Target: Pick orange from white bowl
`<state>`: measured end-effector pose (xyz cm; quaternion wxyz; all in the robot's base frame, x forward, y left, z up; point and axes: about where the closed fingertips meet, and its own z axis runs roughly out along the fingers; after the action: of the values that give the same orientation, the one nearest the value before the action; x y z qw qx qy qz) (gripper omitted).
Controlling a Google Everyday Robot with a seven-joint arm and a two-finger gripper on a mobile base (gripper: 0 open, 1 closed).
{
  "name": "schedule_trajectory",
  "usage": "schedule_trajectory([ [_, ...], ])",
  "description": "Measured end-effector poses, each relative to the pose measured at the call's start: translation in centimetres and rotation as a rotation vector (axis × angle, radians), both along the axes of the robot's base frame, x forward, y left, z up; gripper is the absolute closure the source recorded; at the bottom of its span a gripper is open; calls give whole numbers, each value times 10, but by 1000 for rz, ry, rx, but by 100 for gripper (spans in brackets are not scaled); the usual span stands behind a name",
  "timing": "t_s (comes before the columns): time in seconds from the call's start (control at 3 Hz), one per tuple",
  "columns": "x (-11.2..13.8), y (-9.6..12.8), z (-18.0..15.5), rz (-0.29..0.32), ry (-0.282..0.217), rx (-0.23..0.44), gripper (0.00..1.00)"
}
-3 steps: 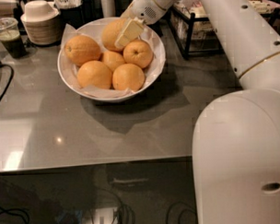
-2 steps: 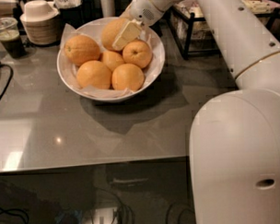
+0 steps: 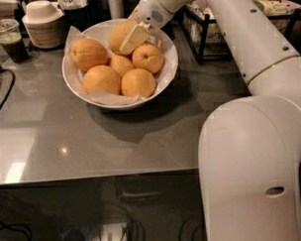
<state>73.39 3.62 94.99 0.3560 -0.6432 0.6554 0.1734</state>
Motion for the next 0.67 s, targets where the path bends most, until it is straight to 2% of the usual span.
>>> schedule_trajectory([
  [0.67, 0, 3, 0, 10, 7, 5, 96],
])
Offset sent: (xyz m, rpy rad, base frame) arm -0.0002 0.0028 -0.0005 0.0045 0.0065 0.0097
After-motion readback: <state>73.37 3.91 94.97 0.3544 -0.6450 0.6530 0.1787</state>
